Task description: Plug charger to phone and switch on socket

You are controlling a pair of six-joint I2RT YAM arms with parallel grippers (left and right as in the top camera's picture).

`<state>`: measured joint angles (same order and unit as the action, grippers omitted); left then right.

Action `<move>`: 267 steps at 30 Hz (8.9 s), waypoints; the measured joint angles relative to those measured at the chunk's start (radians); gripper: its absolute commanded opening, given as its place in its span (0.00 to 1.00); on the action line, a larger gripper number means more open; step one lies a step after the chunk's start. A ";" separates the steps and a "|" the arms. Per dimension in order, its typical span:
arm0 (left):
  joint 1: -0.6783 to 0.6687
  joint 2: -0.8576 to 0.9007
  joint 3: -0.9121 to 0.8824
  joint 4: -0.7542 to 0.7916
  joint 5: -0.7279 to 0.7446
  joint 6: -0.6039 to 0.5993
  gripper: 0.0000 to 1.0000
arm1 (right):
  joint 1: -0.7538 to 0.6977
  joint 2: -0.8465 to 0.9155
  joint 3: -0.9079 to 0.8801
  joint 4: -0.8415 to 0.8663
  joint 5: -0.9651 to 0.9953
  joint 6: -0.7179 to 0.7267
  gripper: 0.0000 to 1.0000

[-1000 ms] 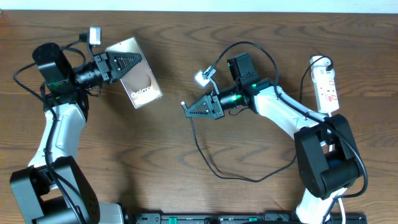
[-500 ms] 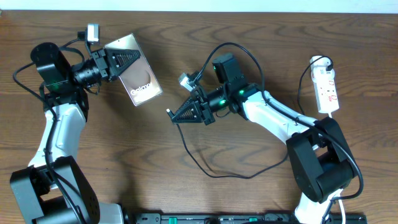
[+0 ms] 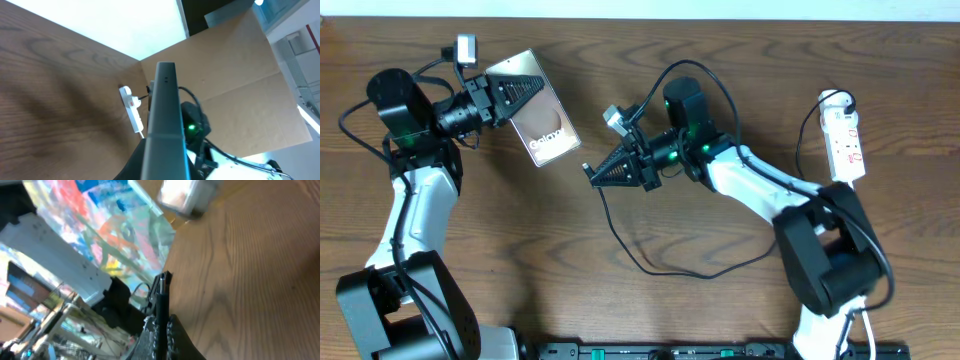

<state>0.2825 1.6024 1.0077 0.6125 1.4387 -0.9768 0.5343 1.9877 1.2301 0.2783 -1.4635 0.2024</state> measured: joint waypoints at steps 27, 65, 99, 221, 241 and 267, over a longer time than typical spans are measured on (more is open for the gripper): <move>0.000 0.000 0.000 0.120 -0.001 -0.014 0.08 | 0.052 0.074 0.000 0.401 -0.007 0.255 0.01; -0.037 0.000 0.000 0.122 0.000 -0.014 0.07 | 0.052 0.074 0.000 0.572 0.074 0.465 0.01; -0.037 0.000 0.000 0.122 0.002 -0.013 0.08 | 0.044 0.074 0.000 0.574 0.072 0.467 0.01; -0.037 0.000 0.000 0.180 -0.002 -0.022 0.07 | 0.031 0.074 0.000 0.597 0.085 0.539 0.01; -0.050 0.000 0.000 0.181 -0.002 0.002 0.07 | 0.031 0.074 -0.001 0.595 0.069 0.539 0.01; -0.077 0.000 0.000 0.173 -0.005 0.023 0.08 | 0.031 0.074 -0.001 0.595 0.043 0.539 0.01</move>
<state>0.2054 1.6024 1.0077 0.7853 1.4338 -0.9535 0.5652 2.0617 1.2293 0.8738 -1.4208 0.7418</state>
